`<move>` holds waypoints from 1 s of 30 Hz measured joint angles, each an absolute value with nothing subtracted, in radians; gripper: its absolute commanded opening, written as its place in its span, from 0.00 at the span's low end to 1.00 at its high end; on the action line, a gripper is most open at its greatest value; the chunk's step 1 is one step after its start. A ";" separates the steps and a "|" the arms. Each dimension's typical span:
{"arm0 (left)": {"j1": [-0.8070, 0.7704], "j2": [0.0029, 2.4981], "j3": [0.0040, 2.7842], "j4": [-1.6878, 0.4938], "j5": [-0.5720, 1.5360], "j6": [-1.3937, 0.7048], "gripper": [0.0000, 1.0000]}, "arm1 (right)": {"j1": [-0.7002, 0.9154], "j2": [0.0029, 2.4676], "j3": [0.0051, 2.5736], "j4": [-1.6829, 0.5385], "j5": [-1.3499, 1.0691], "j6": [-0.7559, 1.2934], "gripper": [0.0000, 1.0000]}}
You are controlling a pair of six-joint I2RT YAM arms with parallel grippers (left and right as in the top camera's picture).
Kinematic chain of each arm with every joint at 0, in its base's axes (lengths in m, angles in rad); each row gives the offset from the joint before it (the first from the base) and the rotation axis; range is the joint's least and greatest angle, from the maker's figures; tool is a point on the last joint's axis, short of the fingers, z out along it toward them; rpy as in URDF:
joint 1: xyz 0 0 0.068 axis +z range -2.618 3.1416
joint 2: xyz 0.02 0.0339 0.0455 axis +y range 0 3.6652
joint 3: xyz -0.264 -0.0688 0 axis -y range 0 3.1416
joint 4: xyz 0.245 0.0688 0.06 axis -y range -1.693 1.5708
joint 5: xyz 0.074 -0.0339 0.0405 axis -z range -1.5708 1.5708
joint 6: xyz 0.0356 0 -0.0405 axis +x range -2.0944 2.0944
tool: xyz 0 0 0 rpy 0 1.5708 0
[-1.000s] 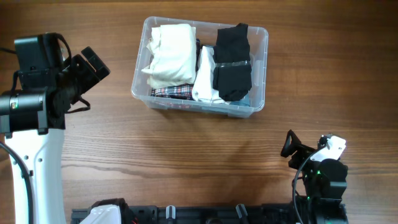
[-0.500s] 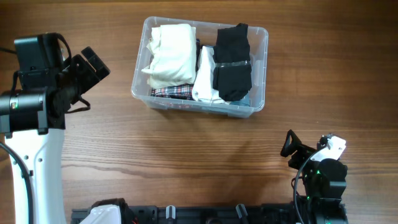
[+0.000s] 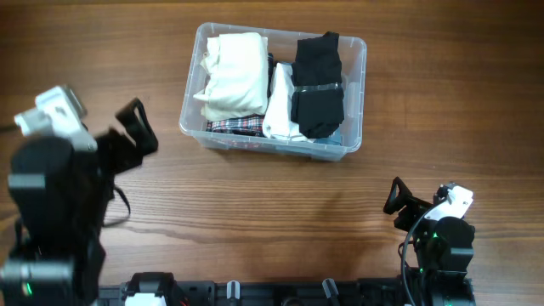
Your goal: Pack container
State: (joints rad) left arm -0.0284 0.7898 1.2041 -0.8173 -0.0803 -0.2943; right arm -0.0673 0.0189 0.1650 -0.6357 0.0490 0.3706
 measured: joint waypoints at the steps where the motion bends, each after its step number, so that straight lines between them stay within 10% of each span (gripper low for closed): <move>1: -0.032 0.729 1.128 -0.764 -0.060 -0.253 1.00 | -0.067 0.019 0.165 -0.635 0.049 0.371 1.00; 12: -0.038 0.165 0.424 -0.645 0.124 -0.109 1.00 | -0.067 0.016 0.165 -0.635 0.049 0.371 1.00; 30: -0.100 0.015 0.160 -0.582 0.181 -0.106 1.00 | -0.067 0.015 0.165 -0.635 0.049 0.371 1.00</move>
